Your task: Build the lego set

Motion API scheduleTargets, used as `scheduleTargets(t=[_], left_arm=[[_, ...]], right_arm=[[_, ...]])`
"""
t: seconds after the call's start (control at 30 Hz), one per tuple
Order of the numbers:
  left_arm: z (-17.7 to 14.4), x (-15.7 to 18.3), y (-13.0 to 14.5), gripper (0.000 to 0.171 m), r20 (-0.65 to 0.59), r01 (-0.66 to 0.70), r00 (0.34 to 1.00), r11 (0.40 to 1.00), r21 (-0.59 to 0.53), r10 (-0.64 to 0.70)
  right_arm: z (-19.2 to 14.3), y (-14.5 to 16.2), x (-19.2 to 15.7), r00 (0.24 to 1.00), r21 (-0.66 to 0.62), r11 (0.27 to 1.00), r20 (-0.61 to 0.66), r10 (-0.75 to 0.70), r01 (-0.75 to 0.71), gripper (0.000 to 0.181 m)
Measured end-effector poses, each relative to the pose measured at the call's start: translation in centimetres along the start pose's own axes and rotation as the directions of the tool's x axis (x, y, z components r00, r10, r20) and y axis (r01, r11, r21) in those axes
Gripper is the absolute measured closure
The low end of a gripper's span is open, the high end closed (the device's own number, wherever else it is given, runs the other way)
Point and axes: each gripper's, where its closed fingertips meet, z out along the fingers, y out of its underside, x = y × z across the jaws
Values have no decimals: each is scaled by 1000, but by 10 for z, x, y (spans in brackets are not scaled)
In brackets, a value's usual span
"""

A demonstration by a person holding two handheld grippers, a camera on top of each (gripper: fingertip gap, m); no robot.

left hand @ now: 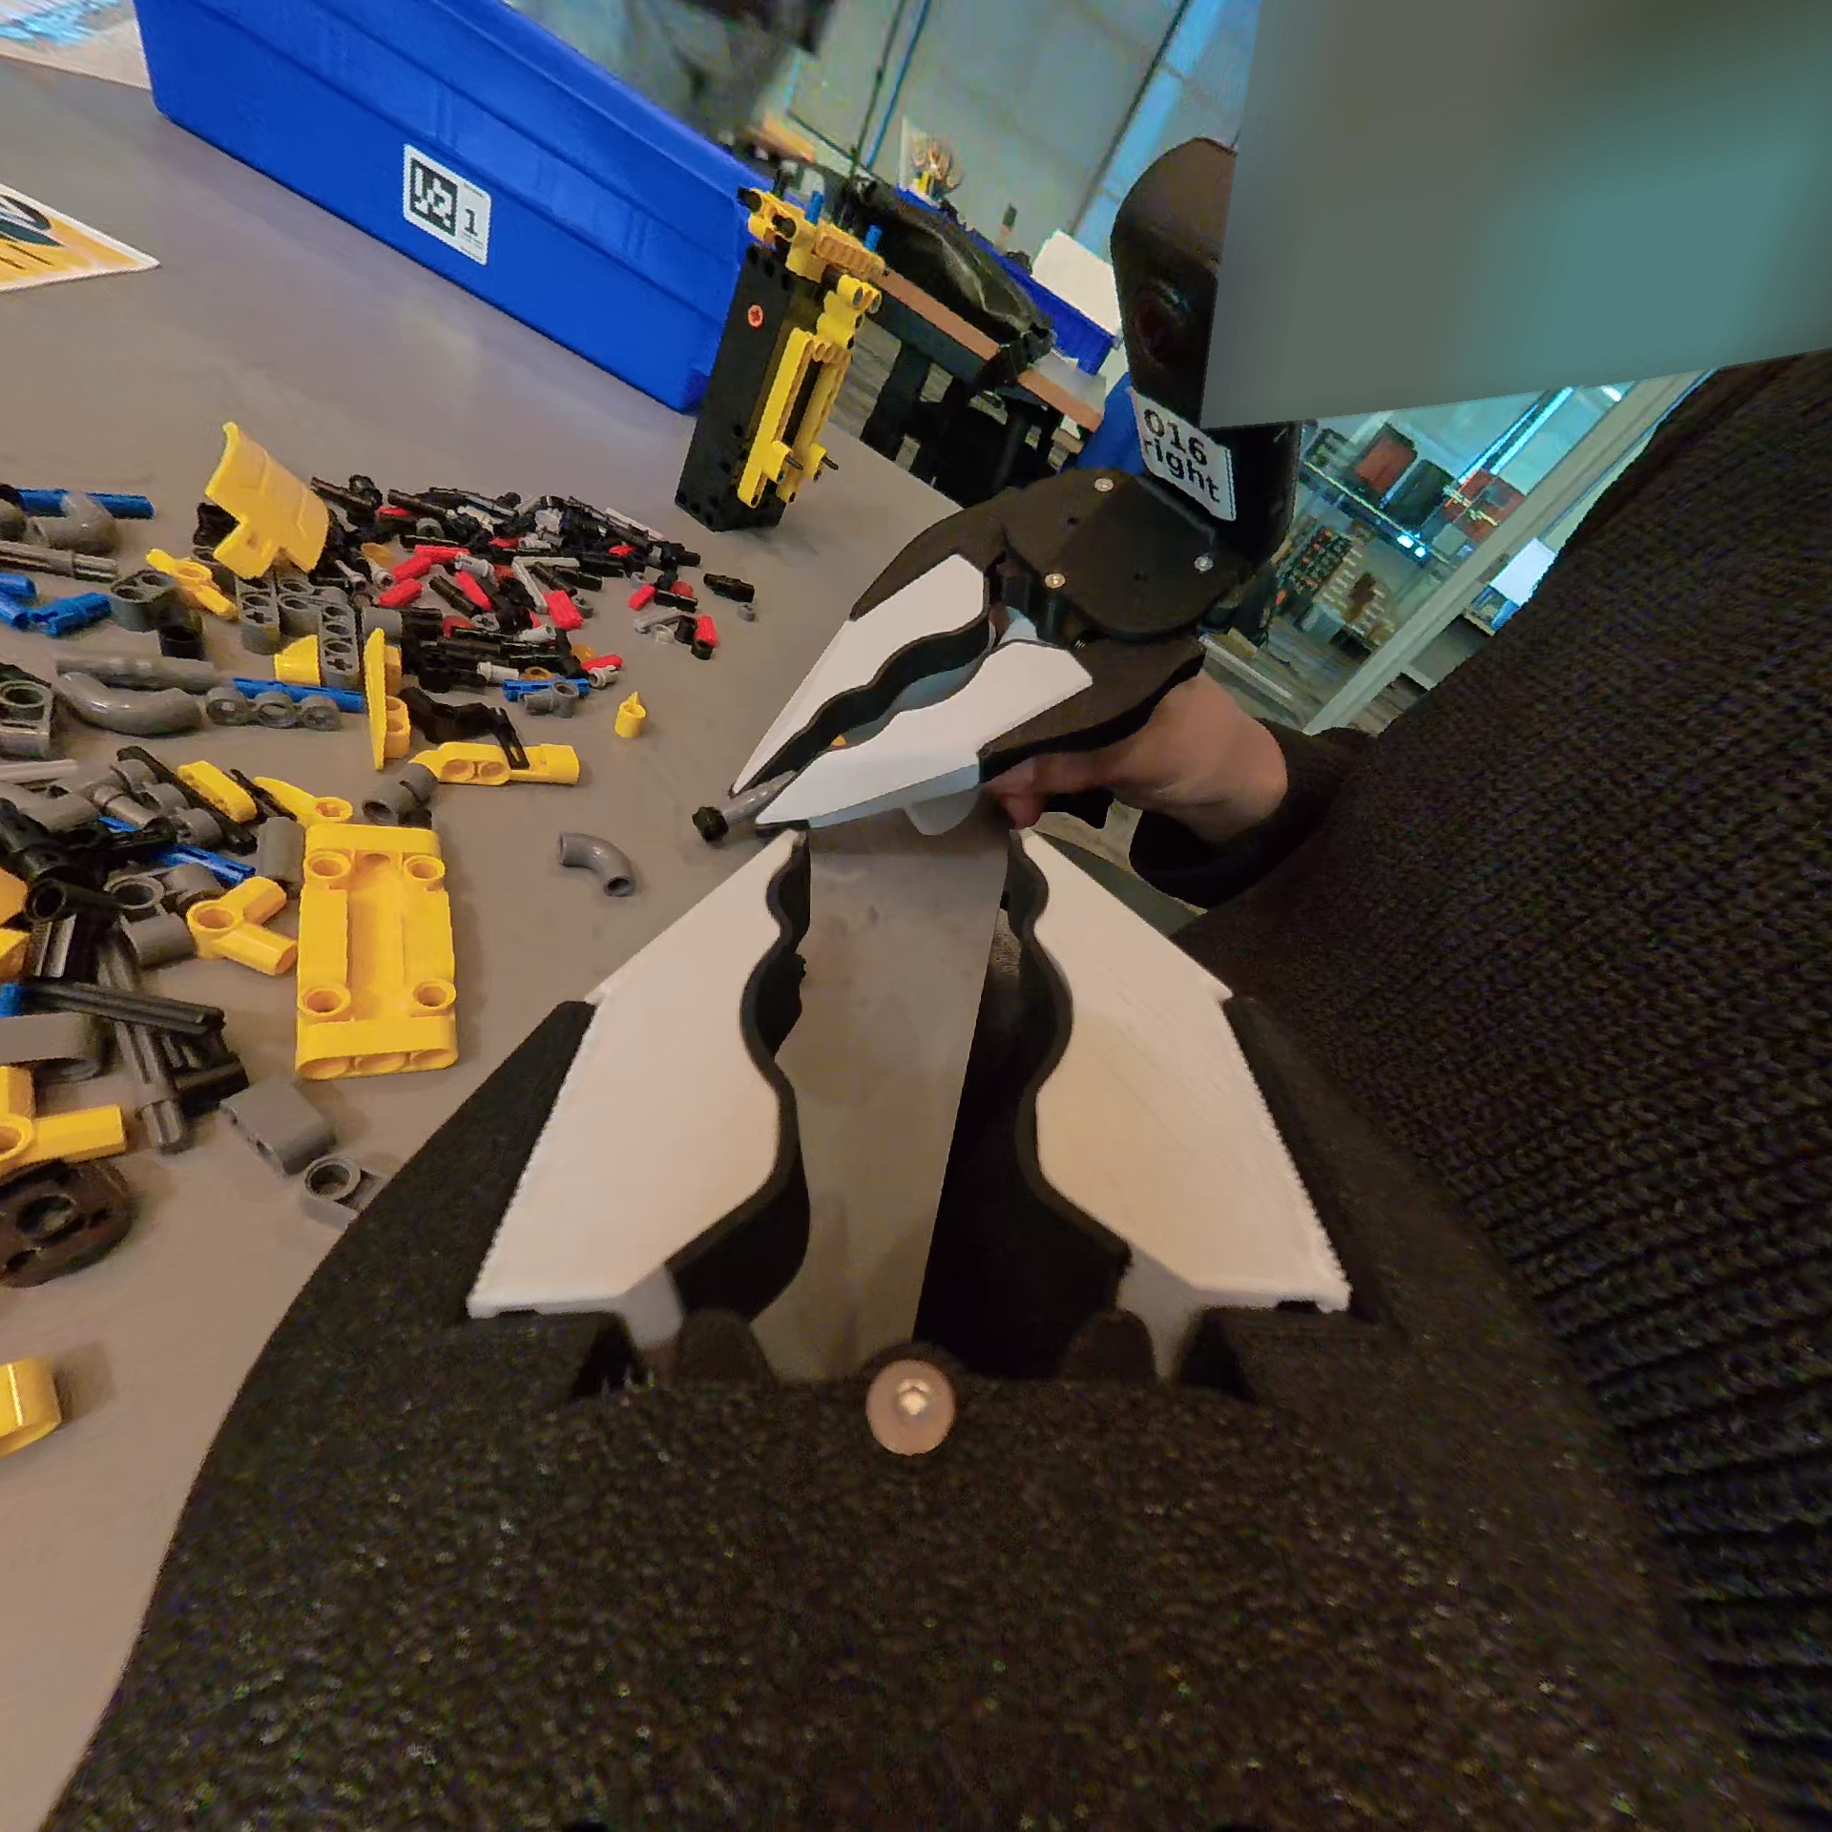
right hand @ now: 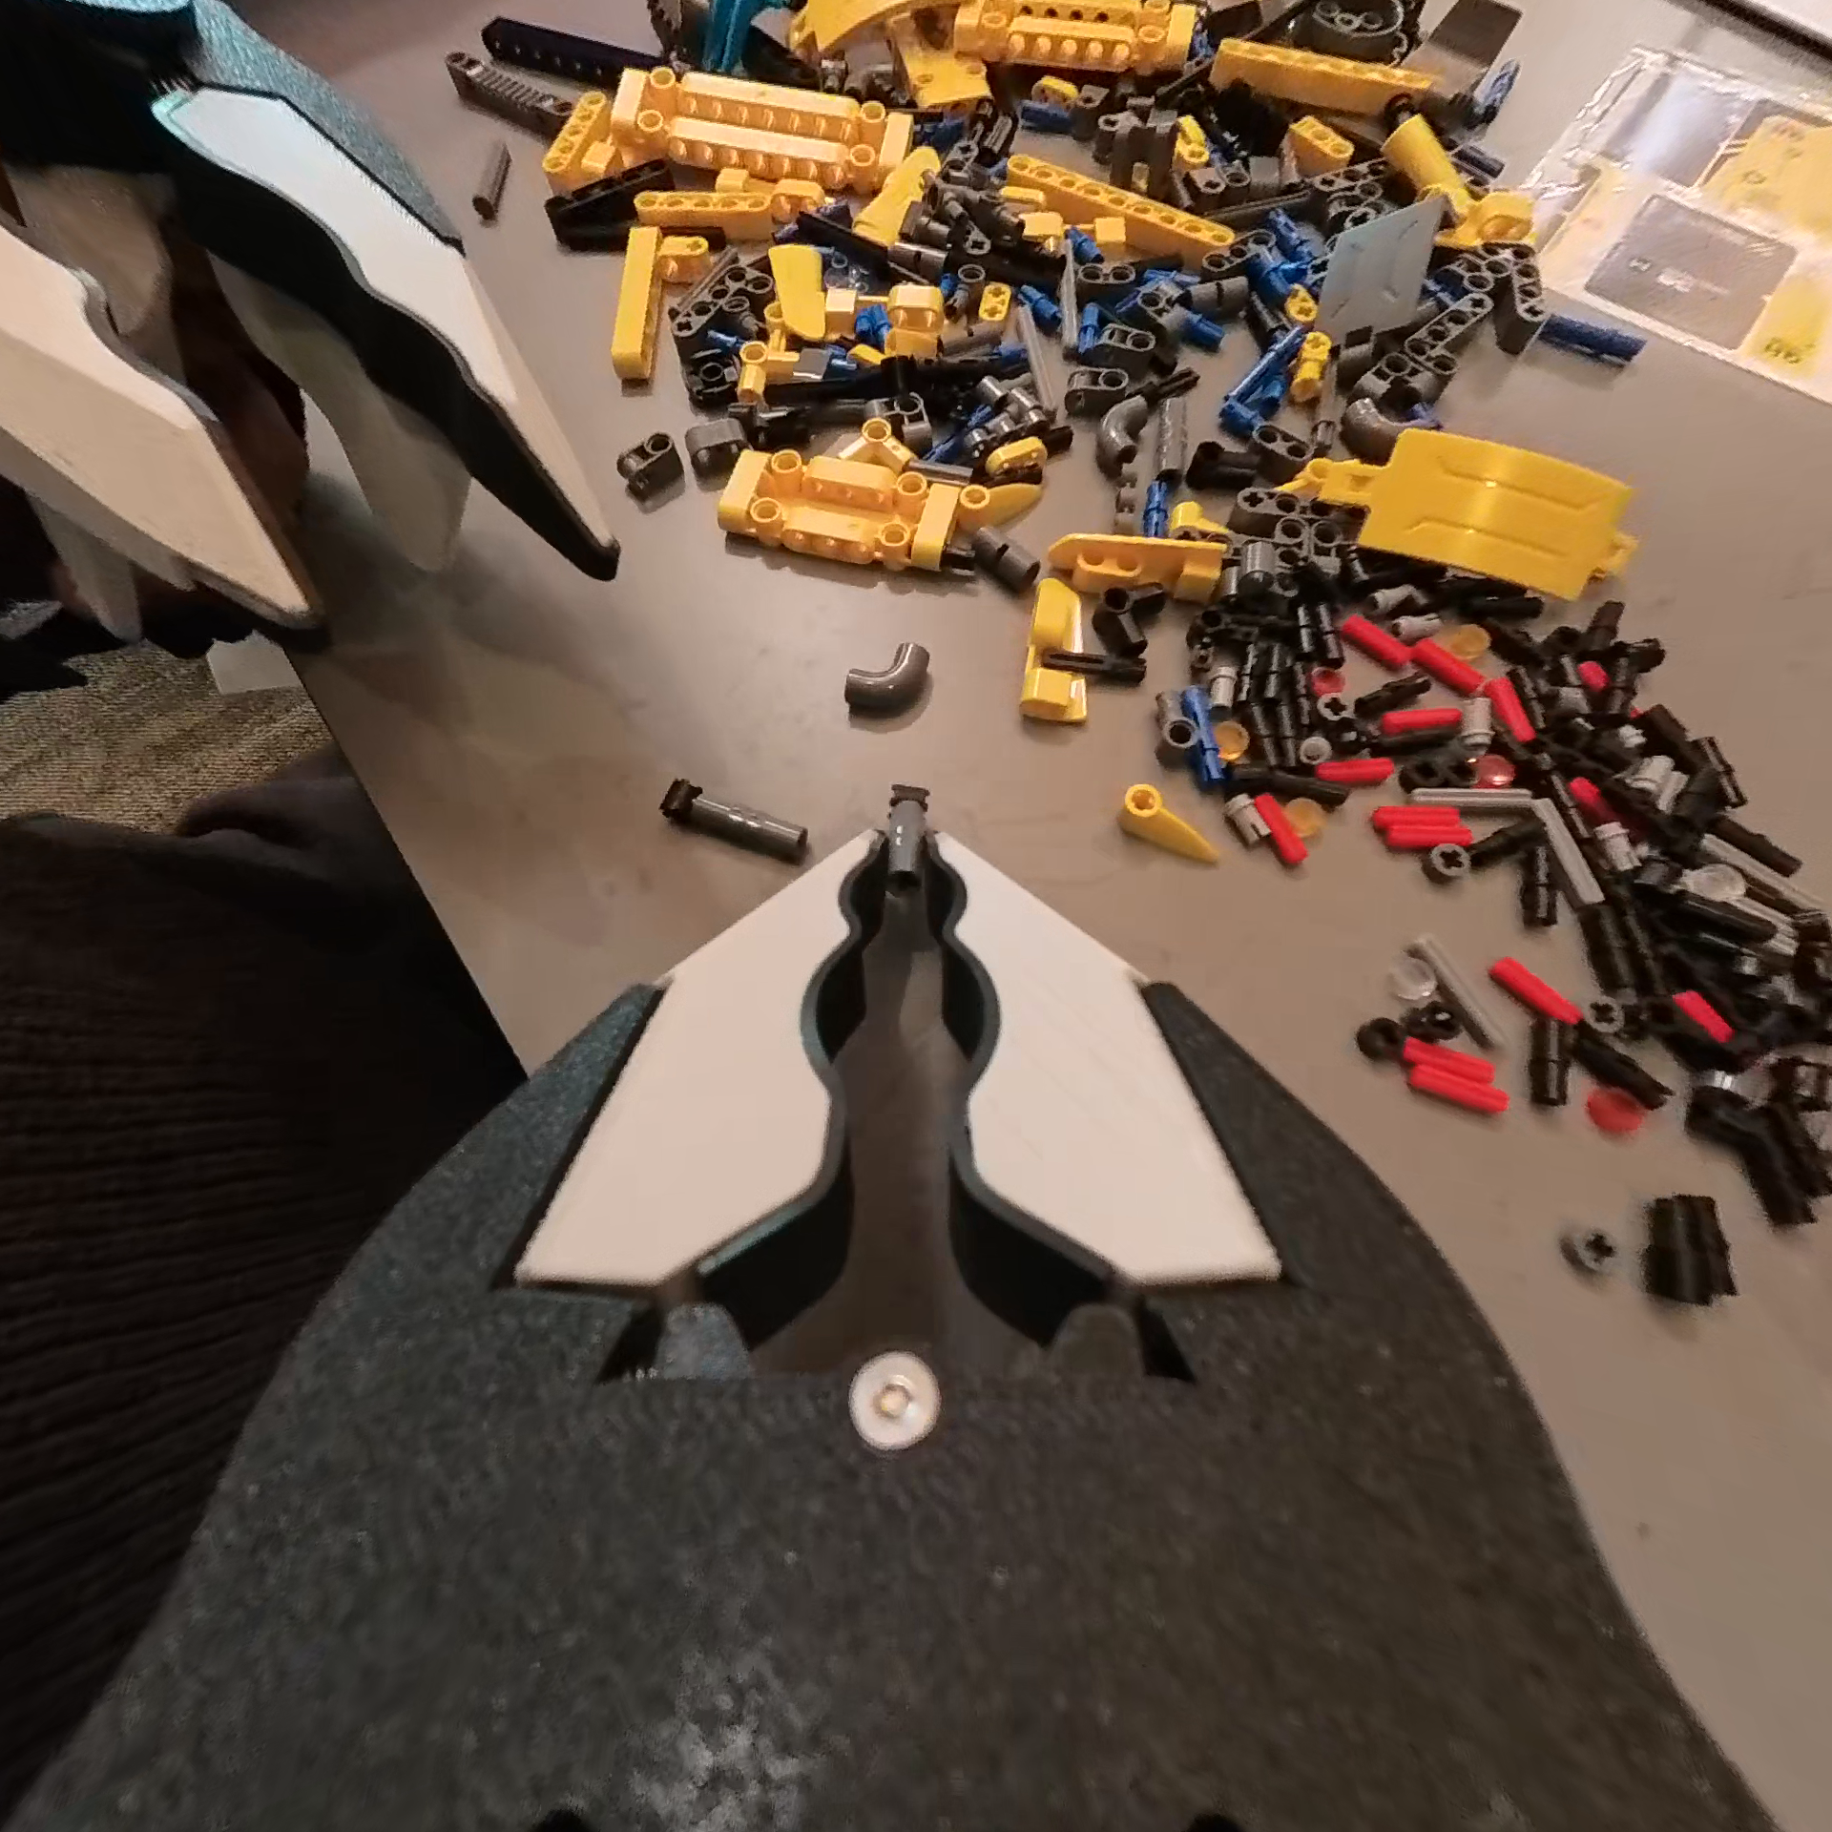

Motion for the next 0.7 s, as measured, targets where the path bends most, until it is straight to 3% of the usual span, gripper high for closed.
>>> scheduleTargets(t=[0.7], left_arm=[[0,0,0,132,1,-2,1000,1000,0,2]], right_arm=[[-1,1,3,1000,-4,1000,-12,8,-8,174]])
